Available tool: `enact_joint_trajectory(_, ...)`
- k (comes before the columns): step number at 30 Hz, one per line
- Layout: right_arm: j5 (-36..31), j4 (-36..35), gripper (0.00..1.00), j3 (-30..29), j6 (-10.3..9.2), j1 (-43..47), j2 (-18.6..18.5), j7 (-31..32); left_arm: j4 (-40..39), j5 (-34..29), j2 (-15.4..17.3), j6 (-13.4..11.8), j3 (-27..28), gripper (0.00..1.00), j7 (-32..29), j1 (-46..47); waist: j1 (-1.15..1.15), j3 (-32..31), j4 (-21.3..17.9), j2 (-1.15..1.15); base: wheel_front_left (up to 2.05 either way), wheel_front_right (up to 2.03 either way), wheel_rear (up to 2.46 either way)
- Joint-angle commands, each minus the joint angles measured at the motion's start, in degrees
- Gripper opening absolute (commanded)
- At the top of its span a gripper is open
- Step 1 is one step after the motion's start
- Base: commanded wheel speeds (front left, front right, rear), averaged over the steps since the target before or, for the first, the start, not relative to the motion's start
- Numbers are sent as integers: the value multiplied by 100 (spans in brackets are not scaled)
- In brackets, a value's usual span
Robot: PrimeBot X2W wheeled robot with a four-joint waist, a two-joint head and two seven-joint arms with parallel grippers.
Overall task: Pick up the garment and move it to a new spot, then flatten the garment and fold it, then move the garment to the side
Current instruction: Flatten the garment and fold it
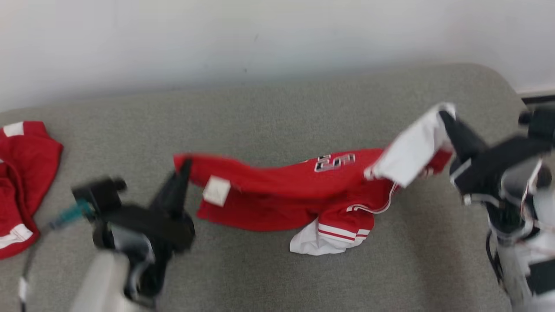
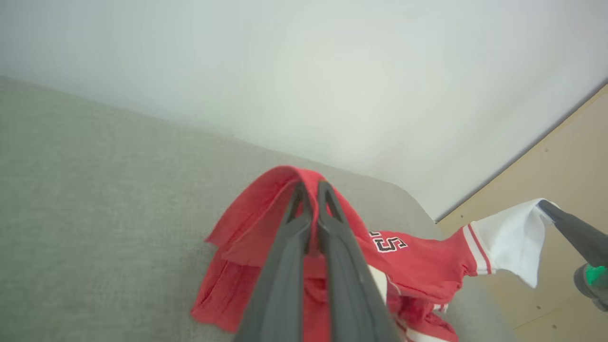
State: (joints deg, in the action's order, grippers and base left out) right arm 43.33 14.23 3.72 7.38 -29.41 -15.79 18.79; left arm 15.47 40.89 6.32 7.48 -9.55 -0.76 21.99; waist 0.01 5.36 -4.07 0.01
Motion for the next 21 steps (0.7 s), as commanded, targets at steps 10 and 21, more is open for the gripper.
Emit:
enact_joint_trajectory(10, -349, 932, 0, 90, 18, -3308, 772, -358, 314, 379, 390, -371, 700, 0, -440, 3400, -1, 2091, -506, -1, 0, 0, 0)
enact_joint_trajectory(21, -977, 2153, 0, -694, 18, -6485, 1011, -2666, 788, -498, 868, -310, 706, 0, 885, 6563, -1, 3497, -630, -1, 0, 0, 0)
